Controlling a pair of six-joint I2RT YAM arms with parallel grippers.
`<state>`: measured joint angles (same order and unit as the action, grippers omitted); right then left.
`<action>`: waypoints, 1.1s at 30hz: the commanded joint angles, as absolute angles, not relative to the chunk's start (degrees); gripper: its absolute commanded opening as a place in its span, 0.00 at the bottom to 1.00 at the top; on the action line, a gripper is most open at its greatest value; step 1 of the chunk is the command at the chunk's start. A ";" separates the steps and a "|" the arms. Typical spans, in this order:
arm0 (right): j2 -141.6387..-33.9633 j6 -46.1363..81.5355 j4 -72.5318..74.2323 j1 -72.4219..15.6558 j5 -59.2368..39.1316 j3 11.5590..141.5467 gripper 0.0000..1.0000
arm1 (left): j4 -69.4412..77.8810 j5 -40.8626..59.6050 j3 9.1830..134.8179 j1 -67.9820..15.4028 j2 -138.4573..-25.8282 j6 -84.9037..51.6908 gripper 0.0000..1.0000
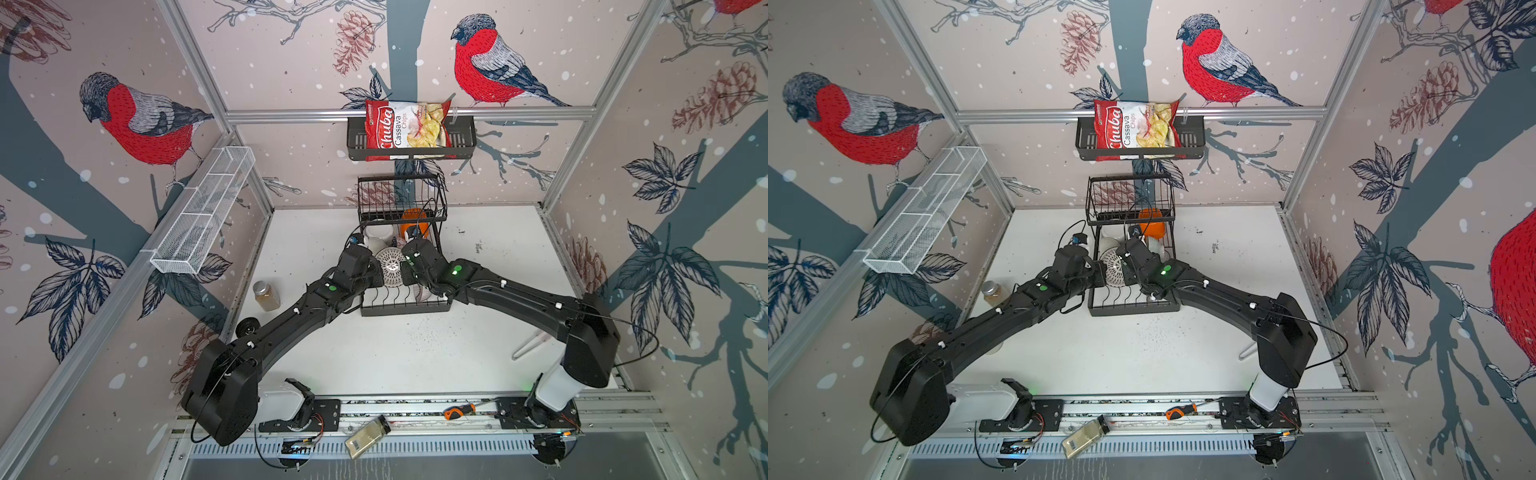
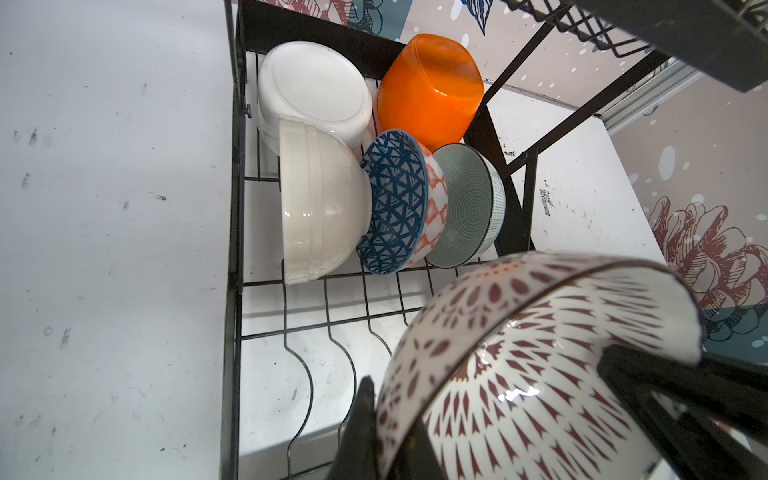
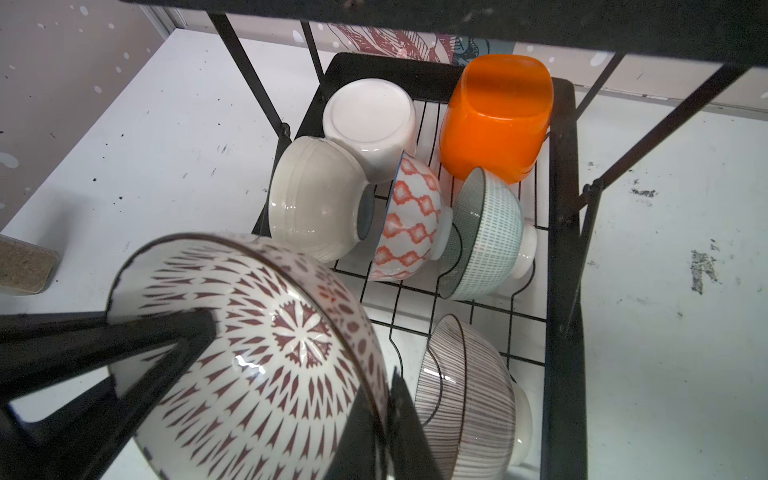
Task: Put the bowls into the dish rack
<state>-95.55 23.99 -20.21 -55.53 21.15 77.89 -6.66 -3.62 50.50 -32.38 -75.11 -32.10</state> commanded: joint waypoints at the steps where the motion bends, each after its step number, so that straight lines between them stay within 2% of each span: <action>1: -95.45 23.93 -14.85 -55.55 17.90 78.49 0.13 | -4.75 0.12 50.51 -32.03 -75.49 -30.65 0.00; 10: -94.11 23.48 -12.64 -54.58 12.50 76.77 0.24 | -5.19 3.02 49.92 -30.06 -75.85 -30.86 0.00; 27: -89.56 23.73 -6.90 -49.45 -2.22 70.45 0.42 | 3.09 18.56 44.61 -24.31 -72.96 -31.53 0.00; 29: -88.68 23.61 -5.85 -48.77 -4.26 69.33 0.49 | 4.96 20.15 43.86 -23.84 -72.61 -31.94 0.00; 33: -86.55 23.05 -2.85 -46.91 -11.52 66.46 0.68 | 8.71 25.21 42.40 -22.13 -71.87 -33.37 0.00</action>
<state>-87.79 23.90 -6.79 -47.62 -5.19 67.68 1.04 19.46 42.94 -22.92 -72.64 -31.81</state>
